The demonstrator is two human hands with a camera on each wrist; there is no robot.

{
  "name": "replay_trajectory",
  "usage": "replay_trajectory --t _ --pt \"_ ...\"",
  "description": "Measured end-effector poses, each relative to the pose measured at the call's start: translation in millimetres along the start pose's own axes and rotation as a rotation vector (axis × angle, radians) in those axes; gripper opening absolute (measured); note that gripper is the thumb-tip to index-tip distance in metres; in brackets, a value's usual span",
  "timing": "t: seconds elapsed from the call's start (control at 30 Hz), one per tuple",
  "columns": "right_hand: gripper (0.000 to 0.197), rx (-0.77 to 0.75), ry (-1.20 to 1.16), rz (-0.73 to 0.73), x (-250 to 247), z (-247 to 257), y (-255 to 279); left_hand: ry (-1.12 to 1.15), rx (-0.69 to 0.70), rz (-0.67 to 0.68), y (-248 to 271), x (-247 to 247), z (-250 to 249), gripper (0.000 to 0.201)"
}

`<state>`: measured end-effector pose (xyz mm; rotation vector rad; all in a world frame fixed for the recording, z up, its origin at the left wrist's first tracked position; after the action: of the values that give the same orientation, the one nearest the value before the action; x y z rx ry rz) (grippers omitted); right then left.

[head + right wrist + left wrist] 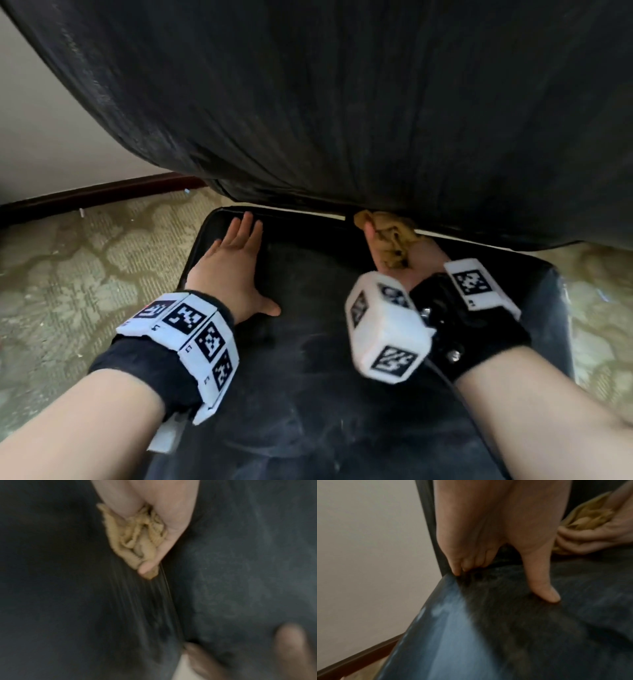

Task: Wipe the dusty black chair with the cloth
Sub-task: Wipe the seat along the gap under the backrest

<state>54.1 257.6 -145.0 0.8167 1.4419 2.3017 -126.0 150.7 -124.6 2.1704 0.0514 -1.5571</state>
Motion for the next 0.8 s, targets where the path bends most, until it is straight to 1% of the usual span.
replay_trajectory --t 0.03,0.07,0.1,0.17,0.2,0.3,0.33,0.37,0.4,0.43,0.47,0.57,0.63,0.7,0.77,0.8 --pt "0.038 0.027 0.030 0.036 6 -5 1 -0.014 0.024 -0.001 -2 -1 -7 0.125" --pt "0.034 0.047 0.046 0.071 11 -9 1 -0.014 0.059 -0.008 -5 0 -16 0.124" --pt "0.038 0.072 0.035 0.093 19 -15 4 -0.005 0.086 -0.008 -7 1 -25 0.121" --pt "0.051 0.100 0.087 0.109 28 -20 5 0.021 0.079 0.024 -11 7 -36 0.112" --pt "0.050 0.107 0.117 0.112 29 -20 4 0.024 0.068 0.035 -12 10 -36 0.110" --pt "0.038 0.088 0.124 0.129 16 -3 10 0.035 0.067 0.057 -11 14 -32 0.121" --pt "0.032 0.066 0.124 0.116 7 4 13 0.040 0.070 0.059 -11 14 -31 0.124" --pt "0.025 0.027 0.101 0.065 -5 13 15 0.035 0.069 0.061 -11 13 -30 0.126" --pt "0.025 -0.016 0.055 0.001 -19 24 17 0.026 0.066 0.067 -11 12 -32 0.126" --pt "0.030 -0.036 0.016 -0.047 -28 35 16 0.017 0.061 0.074 -11 12 -33 0.127" --pt "0.035 -0.028 0.019 -0.053 -33 44 16 0.008 0.058 0.080 -12 12 -35 0.126" --pt "0.048 0.054 0.111 0.029 -25 55 12 -0.008 0.044 0.075 -12 12 -37 0.126" --pt "0.049 0.044 0.127 0.078 -20 58 11 -0.015 0.040 0.079 -12 12 -38 0.126" --pt "0.041 0.037 0.130 0.105 -24 57 14 -0.020 0.035 0.088 -11 11 -37 0.126" --pt "0.025 0.008 0.097 0.084 -40 61 16 -0.022 0.037 0.088 -9 10 -38 0.125" --pt "0.026 0.008 0.072 0.100 -48 64 16 -0.025 0.037 0.088 -9 10 -39 0.125"
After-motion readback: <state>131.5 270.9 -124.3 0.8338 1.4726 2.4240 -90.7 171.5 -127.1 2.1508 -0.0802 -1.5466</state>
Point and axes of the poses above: each hand's wrist, its own y-axis away from the middle knuckle, its own x-axis out of the palm, z = x × y, the point moved 4 cm from there along -y, towards the middle knuckle, and after that the axes turned 13 degrees about -z, right-handed, at the moved point
